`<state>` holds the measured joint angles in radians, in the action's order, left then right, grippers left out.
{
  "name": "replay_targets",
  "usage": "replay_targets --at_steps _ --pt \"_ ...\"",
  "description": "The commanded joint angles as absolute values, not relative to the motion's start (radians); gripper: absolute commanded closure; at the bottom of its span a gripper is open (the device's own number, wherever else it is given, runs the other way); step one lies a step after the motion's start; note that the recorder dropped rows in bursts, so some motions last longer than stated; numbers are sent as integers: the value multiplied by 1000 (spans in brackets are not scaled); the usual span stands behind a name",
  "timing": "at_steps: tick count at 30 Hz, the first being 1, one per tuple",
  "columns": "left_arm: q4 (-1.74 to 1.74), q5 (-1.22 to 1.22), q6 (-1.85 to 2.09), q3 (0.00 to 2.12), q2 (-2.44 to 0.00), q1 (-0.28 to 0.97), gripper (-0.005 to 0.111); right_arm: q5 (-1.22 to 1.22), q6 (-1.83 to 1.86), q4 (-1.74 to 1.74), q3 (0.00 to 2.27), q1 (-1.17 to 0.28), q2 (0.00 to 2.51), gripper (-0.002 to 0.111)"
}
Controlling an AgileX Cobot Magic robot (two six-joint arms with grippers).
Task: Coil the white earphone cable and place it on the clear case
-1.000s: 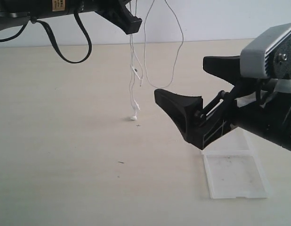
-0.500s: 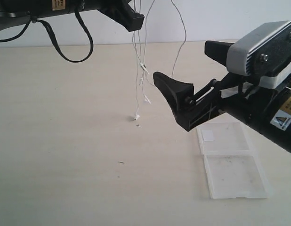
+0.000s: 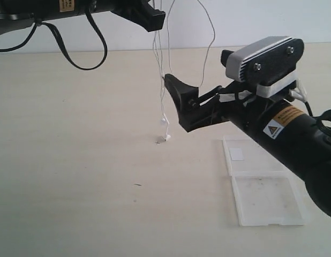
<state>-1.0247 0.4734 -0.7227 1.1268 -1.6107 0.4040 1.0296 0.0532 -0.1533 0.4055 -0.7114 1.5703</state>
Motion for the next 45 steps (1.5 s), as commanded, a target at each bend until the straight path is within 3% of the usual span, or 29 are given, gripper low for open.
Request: replay_targets --at_steps 1,45 --pt "-1021 484 -744 1129 -1599 409 107 1041 22 -167 449 -714 1606 3" --pt "-1021 529 -823 1128 -1599 409 107 975 81 -304 696 -714 1813 3"
